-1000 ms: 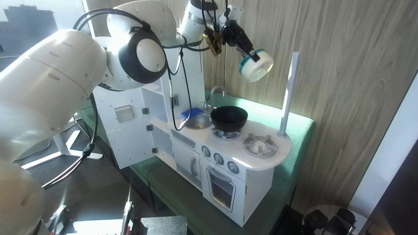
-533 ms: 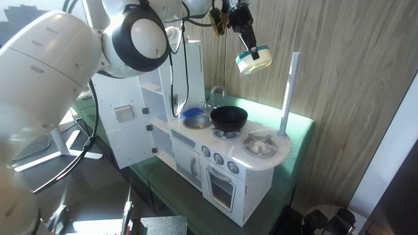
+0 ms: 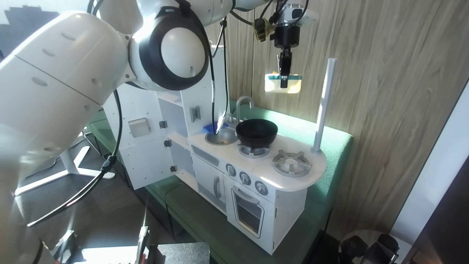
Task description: Pour out the contents of the bowl into the pot
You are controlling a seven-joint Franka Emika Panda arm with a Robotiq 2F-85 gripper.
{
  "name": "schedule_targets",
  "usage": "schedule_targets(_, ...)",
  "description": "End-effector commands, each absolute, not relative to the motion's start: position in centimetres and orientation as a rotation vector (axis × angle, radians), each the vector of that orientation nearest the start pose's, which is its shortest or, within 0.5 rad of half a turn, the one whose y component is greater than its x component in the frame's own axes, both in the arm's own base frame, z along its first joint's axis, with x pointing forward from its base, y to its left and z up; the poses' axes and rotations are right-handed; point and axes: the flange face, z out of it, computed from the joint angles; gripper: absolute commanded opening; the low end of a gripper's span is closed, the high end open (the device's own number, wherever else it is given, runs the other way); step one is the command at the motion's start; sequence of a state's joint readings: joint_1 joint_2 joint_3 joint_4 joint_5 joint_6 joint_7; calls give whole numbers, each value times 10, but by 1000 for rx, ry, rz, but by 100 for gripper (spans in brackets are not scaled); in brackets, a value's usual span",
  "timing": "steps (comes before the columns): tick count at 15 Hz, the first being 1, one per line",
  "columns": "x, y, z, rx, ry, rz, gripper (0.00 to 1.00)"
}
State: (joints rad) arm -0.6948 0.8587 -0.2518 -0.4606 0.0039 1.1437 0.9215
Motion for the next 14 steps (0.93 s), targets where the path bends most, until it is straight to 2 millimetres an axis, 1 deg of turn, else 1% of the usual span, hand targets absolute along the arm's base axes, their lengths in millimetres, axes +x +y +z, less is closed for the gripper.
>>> schedule_targets(1, 480, -533, 515, -1852, 2528, 311, 1)
schedule_targets(4, 471, -554, 488, -1660, 2509, 348, 1)
schedule_targets(5, 467, -561, 481, -1593, 2542, 348, 1)
schedule_targets(7, 461, -575, 474, -1462, 2596, 320, 1)
schedule_targets(9, 461, -585, 471, -1370, 2654, 251, 1)
schedule_targets(11, 462, -590, 463, -1321, 2714, 232, 1)
schedule_targets(14, 464, -588, 453, -1261, 2810, 263, 1)
